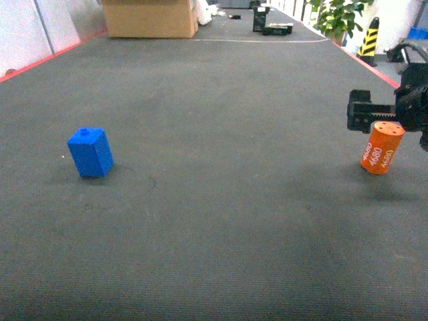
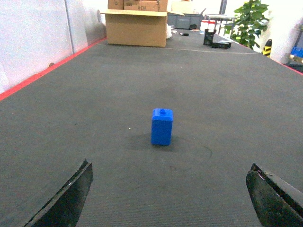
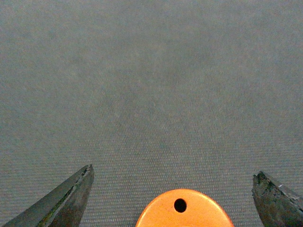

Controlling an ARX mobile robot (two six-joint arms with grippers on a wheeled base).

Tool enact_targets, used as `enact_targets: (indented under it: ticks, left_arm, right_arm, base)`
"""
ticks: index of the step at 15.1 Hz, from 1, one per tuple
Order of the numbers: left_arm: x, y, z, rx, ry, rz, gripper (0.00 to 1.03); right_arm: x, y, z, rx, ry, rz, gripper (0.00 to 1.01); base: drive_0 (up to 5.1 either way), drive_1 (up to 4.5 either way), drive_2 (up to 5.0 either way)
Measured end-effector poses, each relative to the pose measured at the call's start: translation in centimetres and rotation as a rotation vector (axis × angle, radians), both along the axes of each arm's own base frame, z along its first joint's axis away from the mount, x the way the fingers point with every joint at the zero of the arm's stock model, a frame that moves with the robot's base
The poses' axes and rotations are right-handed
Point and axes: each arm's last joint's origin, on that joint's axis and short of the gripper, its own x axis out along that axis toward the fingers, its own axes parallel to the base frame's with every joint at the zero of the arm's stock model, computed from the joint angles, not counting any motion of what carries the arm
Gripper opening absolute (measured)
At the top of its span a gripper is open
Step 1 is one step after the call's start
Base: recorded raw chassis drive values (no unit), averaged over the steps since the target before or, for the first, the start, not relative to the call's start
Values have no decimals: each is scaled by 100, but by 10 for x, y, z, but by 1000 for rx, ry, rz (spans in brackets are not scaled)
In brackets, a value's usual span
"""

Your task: Sort blue parts and orange caps into right shelf containers

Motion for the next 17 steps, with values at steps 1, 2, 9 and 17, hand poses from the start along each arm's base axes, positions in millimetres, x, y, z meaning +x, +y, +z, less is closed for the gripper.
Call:
enact_targets:
  ticks: [1,2,9,17]
  left_arm:
    - [0,0,0,0,0,0,98]
    - [0,0,0,0,0,0,98]
    - [0,0,0,0,0,0,98]
    - [130,-21,59,-69,252,-88,98]
  right_arm:
    - [3,0,-12,-9,32,-6,95]
    - [4,-1,-26,-21,58,-18,82]
    - [-84,1,36,-20,-153,49,43]
    - [-231,28,38,-2,-141,104,43]
  base:
    - [0,0,0]
    - [0,0,0]
    - [0,0,0]
    - [0,0,0]
